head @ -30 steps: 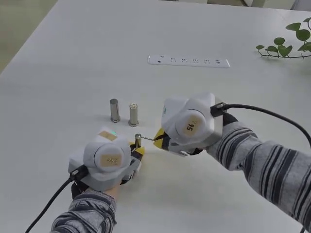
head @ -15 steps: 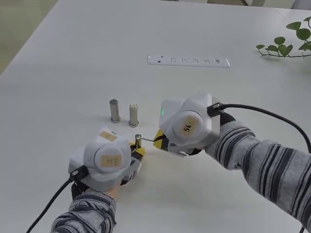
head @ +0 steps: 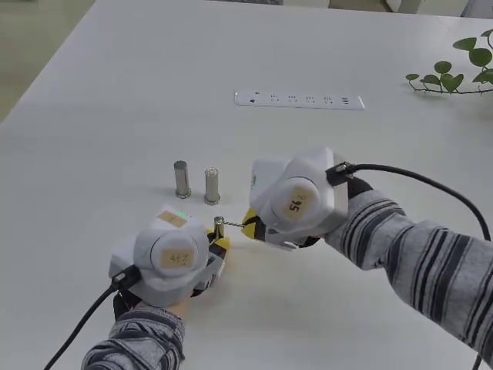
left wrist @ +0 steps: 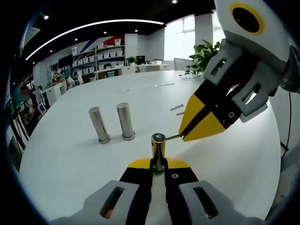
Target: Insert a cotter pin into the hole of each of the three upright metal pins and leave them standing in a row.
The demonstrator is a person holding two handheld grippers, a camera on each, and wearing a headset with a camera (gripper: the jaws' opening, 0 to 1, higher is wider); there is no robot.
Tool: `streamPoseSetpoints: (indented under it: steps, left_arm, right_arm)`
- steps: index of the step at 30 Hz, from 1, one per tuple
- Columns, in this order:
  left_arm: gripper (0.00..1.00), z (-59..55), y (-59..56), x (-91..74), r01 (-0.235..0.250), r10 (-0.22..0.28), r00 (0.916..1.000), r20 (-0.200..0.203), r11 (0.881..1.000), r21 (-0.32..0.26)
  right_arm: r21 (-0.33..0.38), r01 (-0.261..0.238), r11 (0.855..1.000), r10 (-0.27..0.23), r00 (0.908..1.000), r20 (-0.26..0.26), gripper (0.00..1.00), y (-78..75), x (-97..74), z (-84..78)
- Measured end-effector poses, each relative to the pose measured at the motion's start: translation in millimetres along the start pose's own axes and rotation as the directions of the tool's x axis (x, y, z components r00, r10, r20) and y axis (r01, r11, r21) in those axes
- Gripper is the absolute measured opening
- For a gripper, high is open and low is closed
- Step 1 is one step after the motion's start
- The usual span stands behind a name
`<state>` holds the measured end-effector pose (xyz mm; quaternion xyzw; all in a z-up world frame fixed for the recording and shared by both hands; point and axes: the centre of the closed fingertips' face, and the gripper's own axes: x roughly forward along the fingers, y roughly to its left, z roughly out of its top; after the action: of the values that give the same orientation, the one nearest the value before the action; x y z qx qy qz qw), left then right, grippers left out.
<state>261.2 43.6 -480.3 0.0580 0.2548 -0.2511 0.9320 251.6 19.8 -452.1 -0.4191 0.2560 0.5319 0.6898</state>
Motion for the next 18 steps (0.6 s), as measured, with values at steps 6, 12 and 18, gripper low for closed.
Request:
streamPoseSetpoints:
  steps: [6,12,18]
  left_arm:
    - [0.05,0.1,0.0,0.0,0.001,-0.001,1.0,-0.002,1.0,0.009]
    - [0.05,0.1,-1.0,0.1,-0.001,0.002,1.0,-0.009,0.999,0.033]
    - [0.05,0.2,-0.7,0.7,-0.005,0.005,1.0,-0.008,1.0,0.026]
  right_arm:
    - [-0.001,0.003,1.0,-0.003,0.9999,0.01,0.0,-1.5,0.9,1.9]
    - [-0.021,-0.003,1.0,0.003,0.9995,0.033,0.0,0.1,0.0,11.1]
    - [-0.015,-0.006,1.0,0.007,0.9991,0.042,0.0,-0.1,3.7,14.4]
